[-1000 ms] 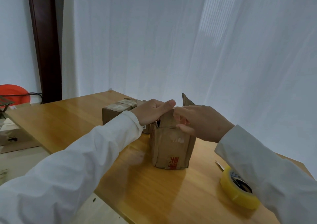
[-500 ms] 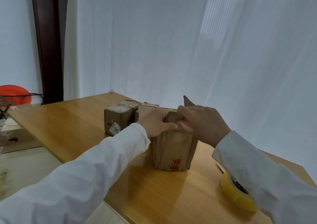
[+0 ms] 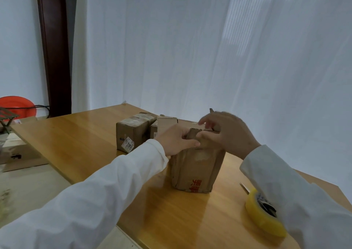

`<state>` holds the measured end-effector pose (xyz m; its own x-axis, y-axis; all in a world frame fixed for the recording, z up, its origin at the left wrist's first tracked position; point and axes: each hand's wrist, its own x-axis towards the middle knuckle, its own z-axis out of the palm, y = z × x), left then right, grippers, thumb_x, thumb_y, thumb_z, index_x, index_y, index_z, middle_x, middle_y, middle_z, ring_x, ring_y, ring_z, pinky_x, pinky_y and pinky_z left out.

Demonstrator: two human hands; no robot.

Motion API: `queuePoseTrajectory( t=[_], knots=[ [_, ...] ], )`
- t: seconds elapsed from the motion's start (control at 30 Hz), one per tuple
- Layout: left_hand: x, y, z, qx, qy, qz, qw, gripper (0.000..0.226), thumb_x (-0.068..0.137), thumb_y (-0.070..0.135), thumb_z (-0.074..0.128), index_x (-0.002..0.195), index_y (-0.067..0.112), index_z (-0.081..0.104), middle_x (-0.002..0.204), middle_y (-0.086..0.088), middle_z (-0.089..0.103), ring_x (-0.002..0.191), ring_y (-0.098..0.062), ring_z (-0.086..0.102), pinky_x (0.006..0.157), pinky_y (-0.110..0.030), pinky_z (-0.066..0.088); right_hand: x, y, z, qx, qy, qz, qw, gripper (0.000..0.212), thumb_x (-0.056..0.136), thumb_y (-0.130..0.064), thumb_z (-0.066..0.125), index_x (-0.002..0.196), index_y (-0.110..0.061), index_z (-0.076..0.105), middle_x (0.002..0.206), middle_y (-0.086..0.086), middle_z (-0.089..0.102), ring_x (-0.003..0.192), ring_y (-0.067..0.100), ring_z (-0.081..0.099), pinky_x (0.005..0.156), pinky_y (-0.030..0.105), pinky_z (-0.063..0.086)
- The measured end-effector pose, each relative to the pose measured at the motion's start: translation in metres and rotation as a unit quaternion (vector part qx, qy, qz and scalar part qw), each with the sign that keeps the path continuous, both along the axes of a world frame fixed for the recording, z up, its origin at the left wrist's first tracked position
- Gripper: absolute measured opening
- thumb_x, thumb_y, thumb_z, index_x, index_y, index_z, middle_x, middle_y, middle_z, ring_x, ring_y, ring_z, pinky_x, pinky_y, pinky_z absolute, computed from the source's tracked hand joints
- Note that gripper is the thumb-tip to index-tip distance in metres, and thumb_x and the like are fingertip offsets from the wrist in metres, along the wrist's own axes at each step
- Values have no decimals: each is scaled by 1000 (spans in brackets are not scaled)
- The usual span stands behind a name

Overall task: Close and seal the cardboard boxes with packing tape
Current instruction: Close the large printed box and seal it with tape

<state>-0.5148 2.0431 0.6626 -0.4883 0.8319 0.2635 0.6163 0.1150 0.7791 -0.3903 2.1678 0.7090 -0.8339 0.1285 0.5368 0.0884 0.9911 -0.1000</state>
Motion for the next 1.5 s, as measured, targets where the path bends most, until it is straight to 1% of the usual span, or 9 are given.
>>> queuePoseTrajectory(
  t=[0.1, 0.23, 0.4, 0.73, 0.93, 1.07, 1.2, 1.37, 1.5],
  knots=[
    [1, 3, -5, -38, 33, 6, 999, 28, 86, 26, 68, 62, 22, 53, 54, 12, 47, 50, 0, 45, 51, -13, 32, -5, -5, -4, -51, -26, 28, 998, 15, 82, -41, 67, 78, -27, 71, 74, -15, 63, 77, 3, 57, 71, 20, 42],
    [-1, 5, -11, -68, 94, 53, 992, 22, 85, 35, 67, 73, 19, 58, 66, 5, 54, 68, -14, 55, 61, -24, 40, -8, -4, -5, -67, -31, 37, 997, 15, 85, -40, 63, 78, -28, 69, 73, -13, 64, 75, 5, 57, 67, 18, 41],
    [-4, 9, -14, -62, 85, 65, 992, 30, 84, 39, 66, 81, 9, 64, 69, -2, 57, 70, -20, 57, 64, -30, 42, -8, 0, -8, 48, -105, 16, 993, 21, 87, -38, 61, 75, -22, 58, 62, -11, 51, 61, 7, 48, 55, 15, 26],
    [-7, 13, -19, -52, 80, 66, 993, 33, 85, 41, 64, 94, 9, 67, 89, -10, 68, 85, -23, 63, 77, -35, 50, -11, 7, -6, 94, -154, 16, 984, 13, 87, -28, 60, 87, -20, 49, 72, -5, 55, 66, 14, 50, 57, 23, 32],
    [-3, 15, -23, -51, 130, 93, 986, 42, 83, 53, 62, 82, 10, 65, 69, 0, 57, 69, -15, 55, 61, -23, 40, -9, 13, -9, 63, -122, 5, 991, 30, 87, -48, 58, 74, -22, 52, 64, -8, 55, 60, 8, 50, 56, 22, 31],
    [-4, 16, -23, -59, 140, 100, 983, 53, 86, 56, 55, 82, 4, 65, 69, -7, 59, 68, -18, 56, 64, -27, 43, -11, 5, -14, 8, -77, 3, 997, 19, 86, -52, 58, 81, -34, 62, 64, -15, 57, 64, 5, 52, 61, 19, 35],
    [-5, 17, -21, -70, 134, 82, 985, 44, 88, 51, 56, 81, 9, 64, 69, -5, 59, 74, -18, 57, 67, -29, 43, -14, 3, -15, 10, -53, -14, 998, 35, 91, -46, 53, 60, -34, 43, 56, -12, 49, 58, 4, 46, 57, 19, 30],
    [-9, 19, -25, -63, 122, 89, 986, 46, 87, 54, 56, 94, 9, 67, 87, -11, 68, 85, -22, 61, 79, -35, 48, -13, 3, -7, -58, -99, 16, 993, 19, 88, -43, 60, 79, -27, 66, 67, -11, 60, 70, 5, 54, 66, 24, 38],
    [-4, 19, -21, -81, 137, 90, 983, 45, 88, 53, 55, 85, 9, 64, 71, -3, 58, 72, -16, 55, 64, -26, 40, -11, 7, -9, -169, -29, 39, 984, 4, 81, -37, 70, 77, -35, 70, 77, -18, 68, 84, 3, 61, 83, 29, 47]
  ],
)
